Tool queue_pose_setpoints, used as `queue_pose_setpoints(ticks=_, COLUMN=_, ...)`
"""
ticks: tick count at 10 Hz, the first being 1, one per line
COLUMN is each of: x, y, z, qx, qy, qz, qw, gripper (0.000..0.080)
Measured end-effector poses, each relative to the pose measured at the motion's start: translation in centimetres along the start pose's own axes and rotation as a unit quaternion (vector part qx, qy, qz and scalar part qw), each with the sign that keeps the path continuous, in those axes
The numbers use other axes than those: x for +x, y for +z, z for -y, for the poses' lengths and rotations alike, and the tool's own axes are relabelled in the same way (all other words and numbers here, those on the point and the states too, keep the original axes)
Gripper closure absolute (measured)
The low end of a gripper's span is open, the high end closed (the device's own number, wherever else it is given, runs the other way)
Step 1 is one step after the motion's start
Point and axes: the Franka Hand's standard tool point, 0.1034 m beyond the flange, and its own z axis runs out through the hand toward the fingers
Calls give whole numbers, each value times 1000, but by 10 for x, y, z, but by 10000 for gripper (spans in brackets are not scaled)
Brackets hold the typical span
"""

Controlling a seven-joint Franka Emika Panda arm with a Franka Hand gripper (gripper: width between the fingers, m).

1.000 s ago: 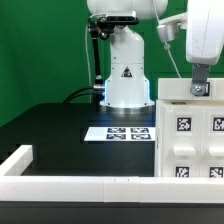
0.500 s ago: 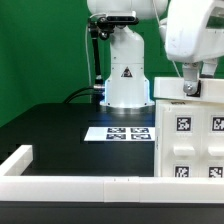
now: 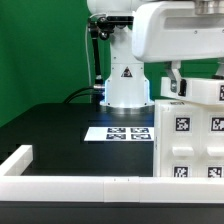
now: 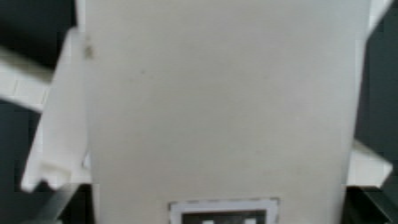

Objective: Assemble cabinet

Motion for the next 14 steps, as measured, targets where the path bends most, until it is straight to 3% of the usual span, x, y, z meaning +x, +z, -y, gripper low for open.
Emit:
queue_pose_setpoints(ticks=4, x=0, y=1, z=2, qx=2, qy=132, qz=0, qw=991, gripper=247)
queue_pose_setpoints(ticks=6, x=-3, y=1, z=1, qx=9, qy=301, qz=-8, qw=954, gripper=246)
queue_pose_setpoints(ticks=8, x=0, y=2, z=4, qx=34, qy=455, qz=-28, qw=890, gripper=246)
queue_pose_setpoints(ticks=9, x=0, y=2, z=4, qx=33, qy=451, qz=-28, qw=891, gripper=246)
queue_pose_setpoints(ticks=12, x=0, y=2, z=4, qx=38, qy=531, qz=-25, qw=846, gripper=246)
queue_pose_setpoints(ticks=14, x=2, y=1, z=6, qx=55, qy=671, qz=-24, qw=739, gripper=246)
